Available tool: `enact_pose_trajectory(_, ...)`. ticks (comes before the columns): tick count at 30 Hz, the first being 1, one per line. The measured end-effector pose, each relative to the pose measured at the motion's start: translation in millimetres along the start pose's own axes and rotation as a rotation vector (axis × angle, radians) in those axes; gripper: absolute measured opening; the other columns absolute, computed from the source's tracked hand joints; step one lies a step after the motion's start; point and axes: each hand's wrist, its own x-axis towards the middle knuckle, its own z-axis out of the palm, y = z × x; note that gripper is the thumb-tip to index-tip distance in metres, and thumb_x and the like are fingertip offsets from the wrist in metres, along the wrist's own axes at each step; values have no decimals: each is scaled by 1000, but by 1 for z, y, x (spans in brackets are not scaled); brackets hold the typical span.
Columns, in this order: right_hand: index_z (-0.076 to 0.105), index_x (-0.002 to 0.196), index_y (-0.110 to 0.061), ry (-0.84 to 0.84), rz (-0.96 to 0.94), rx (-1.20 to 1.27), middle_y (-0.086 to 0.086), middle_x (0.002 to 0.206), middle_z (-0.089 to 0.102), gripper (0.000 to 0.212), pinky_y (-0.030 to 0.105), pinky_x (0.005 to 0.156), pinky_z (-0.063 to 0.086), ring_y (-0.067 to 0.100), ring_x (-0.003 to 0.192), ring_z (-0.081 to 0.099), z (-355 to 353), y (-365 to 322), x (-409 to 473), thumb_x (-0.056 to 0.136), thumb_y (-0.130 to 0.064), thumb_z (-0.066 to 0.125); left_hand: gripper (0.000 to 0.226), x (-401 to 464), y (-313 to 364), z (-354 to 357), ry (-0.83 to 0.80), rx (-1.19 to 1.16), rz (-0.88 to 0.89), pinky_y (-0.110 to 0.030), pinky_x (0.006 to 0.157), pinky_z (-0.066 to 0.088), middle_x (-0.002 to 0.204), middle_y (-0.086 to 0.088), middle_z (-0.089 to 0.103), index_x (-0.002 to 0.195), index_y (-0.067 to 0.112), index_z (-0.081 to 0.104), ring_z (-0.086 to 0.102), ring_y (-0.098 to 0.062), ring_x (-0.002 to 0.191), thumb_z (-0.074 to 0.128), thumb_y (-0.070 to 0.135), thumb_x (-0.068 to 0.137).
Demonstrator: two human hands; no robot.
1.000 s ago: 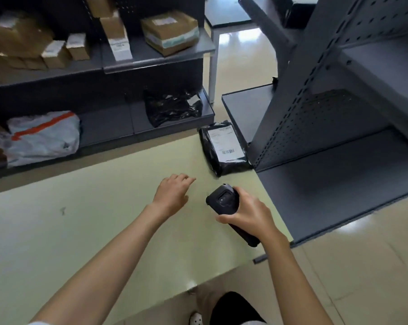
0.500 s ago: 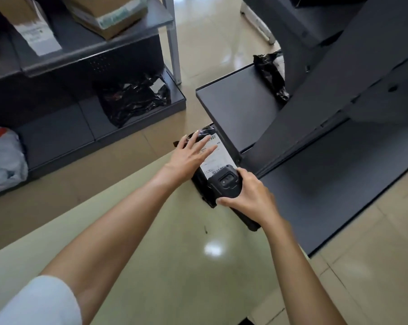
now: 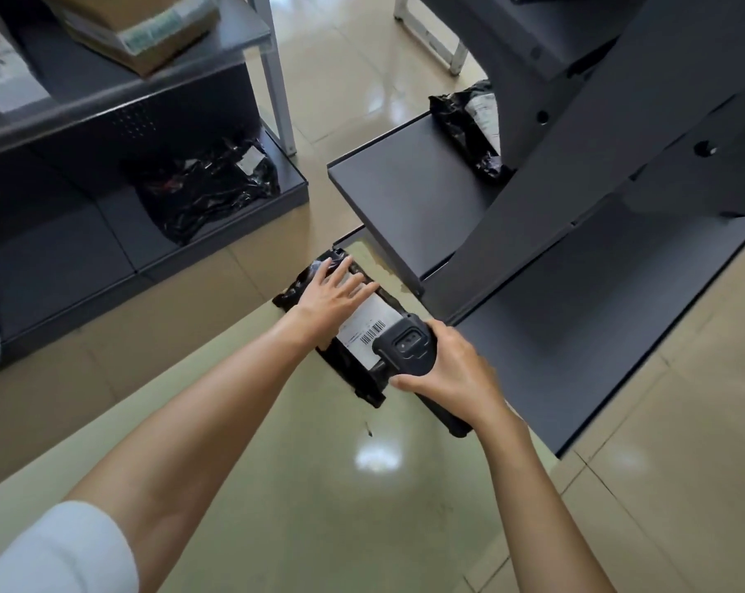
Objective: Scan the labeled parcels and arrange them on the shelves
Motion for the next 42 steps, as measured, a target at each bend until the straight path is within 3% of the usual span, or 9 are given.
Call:
enact_pose_trajectory(3, 45, 132, -35, -8, -31, -15, -14, 121, 58, 78, 34, 81, 49, 15, 108, 58, 2, -12, -12, 65, -59, 79, 128, -30, -1, 24, 52, -33, -72, -53, 121, 1, 157, -12, 17, 154, 16, 2, -1, -35, 150, 84, 48, 62)
enact_pose_trajectory(6, 46, 131, -35, 0, -74, -33, -14, 121, 57, 78, 36, 83, 50, 16, 109, 57, 6, -25, -31, 65, -60, 78, 127, -73, -3, 41, 95, -132, -196, -50, 121, 5, 149, -13, 24, 152, 14, 8, 12, -34, 145, 82, 54, 58)
enact_pose_trajectory(12, 49, 127, -37, 25, -179, -21, -12, 116, 61, 75, 37, 80, 52, 17, 99, 60, 13, -64, -89, 61, -60, 76, 121, -175, -6, 55, 273, -229, -401, -49, 120, 10, 139, -11, 32, 149, 13, 19, 28, -32, 134, 80, 52, 52)
enact_pose_trajectory(18, 49, 132, -37, 90, -311, -65, -11, 121, 62, 78, 34, 80, 49, 18, 104, 60, 10, -109, -168, 64, -62, 77, 122, -284, -8, 46, 549, -69, -535, -54, 114, 23, 131, -20, 43, 140, 8, 35, 41, -37, 121, 87, 54, 40)
enact_pose_trajectory(22, 47, 136, -36, 146, -401, -104, -11, 123, 60, 80, 32, 75, 41, 20, 107, 60, 7, -137, -223, 67, -60, 78, 120, -353, -12, 28, 647, 32, -572, -55, 114, 23, 133, -23, 42, 143, 6, 36, 40, -39, 124, 87, 47, 43)
enact_pose_trajectory(28, 46, 136, -33, 248, -513, -171, -8, 122, 60, 82, 34, 76, 44, 23, 105, 61, 10, -163, -292, 67, -64, 77, 118, -432, -5, 17, 666, 116, -591, -55, 118, 15, 138, -21, 38, 146, 8, 26, 35, -38, 131, 81, 56, 54)
enact_pose_trajectory(36, 41, 143, -32, 291, -565, -206, -7, 125, 60, 90, 32, 74, 39, 23, 105, 61, 17, -167, -342, 67, -65, 77, 119, -487, 18, 6, 601, 125, -631, -55, 120, 8, 146, -23, 34, 152, 8, 23, 28, -39, 138, 84, 43, 57)
enact_pose_trajectory(42, 42, 143, -34, 295, -554, -245, -7, 125, 60, 89, 33, 73, 37, 24, 107, 61, 8, -159, -356, 66, -62, 77, 118, -498, 25, 0, 628, 157, -656, -55, 117, 17, 139, -22, 41, 147, 9, 33, 37, -40, 131, 87, 46, 49)
